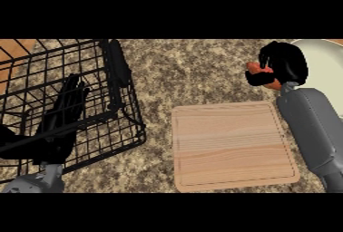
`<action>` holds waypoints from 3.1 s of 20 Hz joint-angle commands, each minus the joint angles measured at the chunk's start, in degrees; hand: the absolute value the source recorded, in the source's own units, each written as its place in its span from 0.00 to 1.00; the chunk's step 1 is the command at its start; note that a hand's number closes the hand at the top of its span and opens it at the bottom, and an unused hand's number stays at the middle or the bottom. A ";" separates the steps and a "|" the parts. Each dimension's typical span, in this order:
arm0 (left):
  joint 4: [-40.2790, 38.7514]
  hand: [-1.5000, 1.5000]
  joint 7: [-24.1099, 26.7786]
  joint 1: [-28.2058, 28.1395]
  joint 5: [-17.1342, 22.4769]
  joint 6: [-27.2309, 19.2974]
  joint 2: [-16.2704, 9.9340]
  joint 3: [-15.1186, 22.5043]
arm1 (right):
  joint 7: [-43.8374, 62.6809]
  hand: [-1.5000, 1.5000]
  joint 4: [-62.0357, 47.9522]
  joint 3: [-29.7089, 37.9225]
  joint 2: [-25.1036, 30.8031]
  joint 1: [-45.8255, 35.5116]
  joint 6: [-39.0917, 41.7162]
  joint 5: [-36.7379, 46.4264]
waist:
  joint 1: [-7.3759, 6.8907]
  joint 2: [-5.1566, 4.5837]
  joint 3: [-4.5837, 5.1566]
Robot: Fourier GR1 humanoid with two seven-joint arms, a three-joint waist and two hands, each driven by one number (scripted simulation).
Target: Pick the sweet potato from the cutting board and place it in the pot
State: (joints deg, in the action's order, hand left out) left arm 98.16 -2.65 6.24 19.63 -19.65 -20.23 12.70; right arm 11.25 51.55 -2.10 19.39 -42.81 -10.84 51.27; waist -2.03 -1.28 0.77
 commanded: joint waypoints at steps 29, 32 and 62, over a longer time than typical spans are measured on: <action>-6.69 0.50 5.03 4.62 -0.71 1.50 -1.10 -4.43 | 51.24 1.00 -21.56 13.50 8.90 -15.47 -19.11 32.52 | 1.90 0.84 -0.78; -5.77 0.50 1.78 6.55 0.69 1.91 -3.42 -6.93 | 48.49 1.00 -22.23 14.80 8.53 -10.53 -25.05 31.62 | 1.96 0.72 -0.83; -4.60 0.50 3.18 4.42 -0.86 1.66 -0.93 -4.53 | 7.66 0.00 -25.97 39.51 9.67 -9.48 -39.96 -2.12 | 0.93 0.49 -0.96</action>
State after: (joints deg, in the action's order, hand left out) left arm 96.37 -0.54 5.82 20.29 -17.17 -19.83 11.85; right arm 22.04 23.74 33.93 29.24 -51.65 -46.96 53.87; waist -1.50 -0.61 -0.22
